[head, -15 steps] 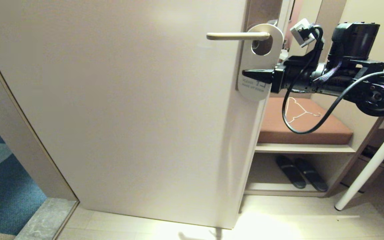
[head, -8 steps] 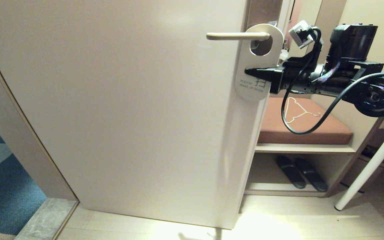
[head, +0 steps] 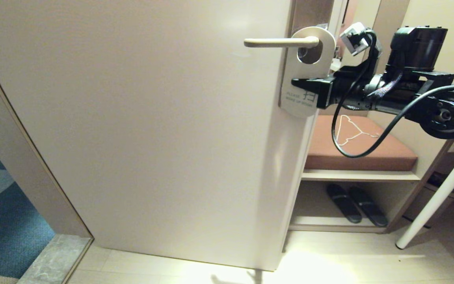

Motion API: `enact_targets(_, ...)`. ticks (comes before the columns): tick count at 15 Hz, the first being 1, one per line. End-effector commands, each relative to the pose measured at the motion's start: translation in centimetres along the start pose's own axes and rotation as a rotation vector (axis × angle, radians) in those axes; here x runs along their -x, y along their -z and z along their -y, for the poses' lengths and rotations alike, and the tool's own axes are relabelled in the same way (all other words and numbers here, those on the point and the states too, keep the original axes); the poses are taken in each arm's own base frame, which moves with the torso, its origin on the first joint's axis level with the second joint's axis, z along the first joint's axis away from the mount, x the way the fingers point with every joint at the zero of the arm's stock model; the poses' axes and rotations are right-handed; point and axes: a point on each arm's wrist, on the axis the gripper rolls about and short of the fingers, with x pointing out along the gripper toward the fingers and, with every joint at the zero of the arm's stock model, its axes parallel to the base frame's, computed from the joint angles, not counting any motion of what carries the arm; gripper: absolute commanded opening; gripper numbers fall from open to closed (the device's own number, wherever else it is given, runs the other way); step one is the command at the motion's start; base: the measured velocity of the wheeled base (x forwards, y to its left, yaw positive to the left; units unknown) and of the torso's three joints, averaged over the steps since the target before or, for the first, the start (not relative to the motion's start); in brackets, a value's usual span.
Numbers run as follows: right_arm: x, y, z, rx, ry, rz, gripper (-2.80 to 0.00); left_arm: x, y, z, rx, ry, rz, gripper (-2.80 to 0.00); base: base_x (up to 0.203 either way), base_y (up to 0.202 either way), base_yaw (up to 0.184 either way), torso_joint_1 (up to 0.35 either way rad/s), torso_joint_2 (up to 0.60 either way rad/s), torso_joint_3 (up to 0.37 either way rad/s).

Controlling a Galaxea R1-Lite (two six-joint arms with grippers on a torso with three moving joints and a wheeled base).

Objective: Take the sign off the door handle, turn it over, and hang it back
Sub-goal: Take down the sign

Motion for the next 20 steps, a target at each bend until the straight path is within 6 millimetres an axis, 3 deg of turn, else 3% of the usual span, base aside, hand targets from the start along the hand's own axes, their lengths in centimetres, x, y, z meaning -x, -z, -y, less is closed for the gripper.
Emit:
enact_targets(1,-0.1,-0.3,-0.6,0.006,-0.002,0.007,-2.80,0.0,0.0,0.0,0.000,0.000,-0.002,-2.80,0.000,0.000,0.000,0.000,0.00,0.000)
enact_targets(5,-0.5,-0.8,-2.3,0.007,0.016,0.010,-2.80,0.0,0.0,0.0,0.000,-0.002,-0.002,-2.80,0.000,0.000,0.000,0.000,0.00,0.000)
enact_targets(16,-0.5,-0.1,-2.2,-0.010,0.158,-0.024,-2.80,0.0,0.0,0.0,0.000,-0.002,-0.002,-2.80,0.000,0.000,0.000,0.000,0.00,0.000)
enact_targets(20,-1.1,-0.3,-4.0,-0.011,0.171,-0.025,-2.80,0.0,0.0,0.0,0.000,-0.002,-0.001,-2.80,0.000,0.000,0.000,0.000,0.00,0.000)
